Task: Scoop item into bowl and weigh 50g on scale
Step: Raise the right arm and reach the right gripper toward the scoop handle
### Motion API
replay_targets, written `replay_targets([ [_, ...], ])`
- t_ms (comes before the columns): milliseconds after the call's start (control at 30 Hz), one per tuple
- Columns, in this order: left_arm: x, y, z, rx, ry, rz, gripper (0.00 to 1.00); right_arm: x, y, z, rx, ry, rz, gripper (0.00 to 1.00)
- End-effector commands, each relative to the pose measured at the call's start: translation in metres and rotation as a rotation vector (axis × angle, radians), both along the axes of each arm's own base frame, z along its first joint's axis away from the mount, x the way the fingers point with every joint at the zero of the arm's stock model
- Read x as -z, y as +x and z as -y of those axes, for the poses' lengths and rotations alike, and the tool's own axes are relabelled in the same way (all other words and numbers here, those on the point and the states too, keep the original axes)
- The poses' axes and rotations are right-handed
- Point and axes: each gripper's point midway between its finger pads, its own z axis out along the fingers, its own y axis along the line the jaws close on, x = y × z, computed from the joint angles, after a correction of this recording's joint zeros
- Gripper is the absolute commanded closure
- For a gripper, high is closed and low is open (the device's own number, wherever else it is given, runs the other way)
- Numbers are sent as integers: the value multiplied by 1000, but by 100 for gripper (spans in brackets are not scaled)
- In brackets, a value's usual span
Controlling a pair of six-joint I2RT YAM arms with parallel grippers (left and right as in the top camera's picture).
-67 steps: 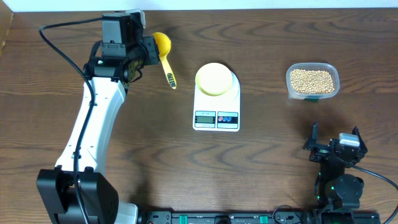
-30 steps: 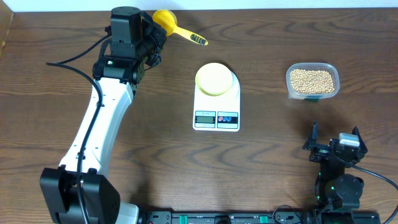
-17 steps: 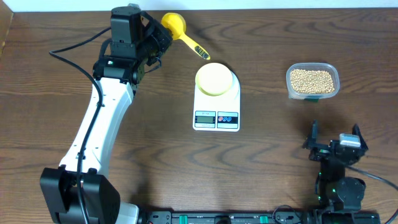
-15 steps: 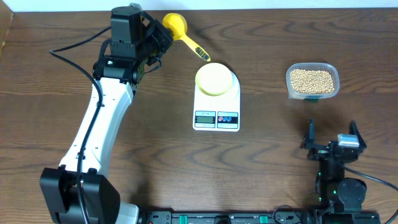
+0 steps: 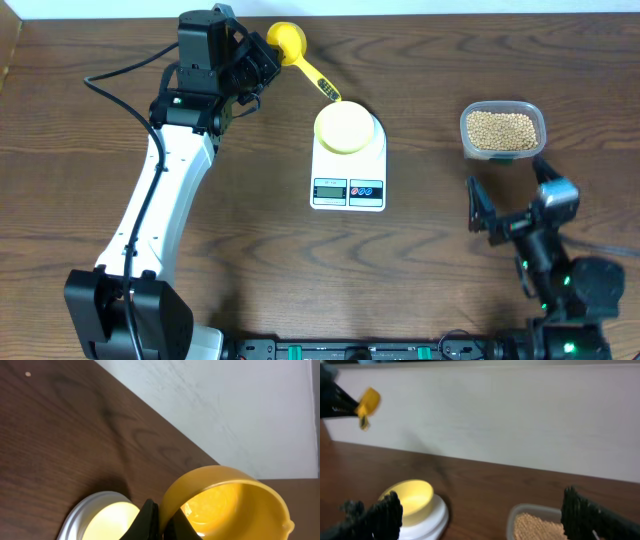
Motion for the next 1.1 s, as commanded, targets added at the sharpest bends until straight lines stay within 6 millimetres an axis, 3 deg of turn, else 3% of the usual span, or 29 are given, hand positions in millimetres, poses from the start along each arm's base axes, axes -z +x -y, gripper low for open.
replay_targets([
  [0,-9,4,3,2,-31,24,93,-22,9,-20,-120,16,-42,1],
  [333,-25,12,5,-52,-134,45,92,-69,63,-66,-431,58,-226,1],
  [700,-41,19,5,-157,-342,-2,92,-65,132,-158,-683,60,-337,1],
  [933,-33,18,6,-179,-366,-39,92,-49,142,-174,-709,58,-359,1],
  [1067,-22,19,6,-186,-359,-68,92,-58,138,-178,-759,60,-318,1],
])
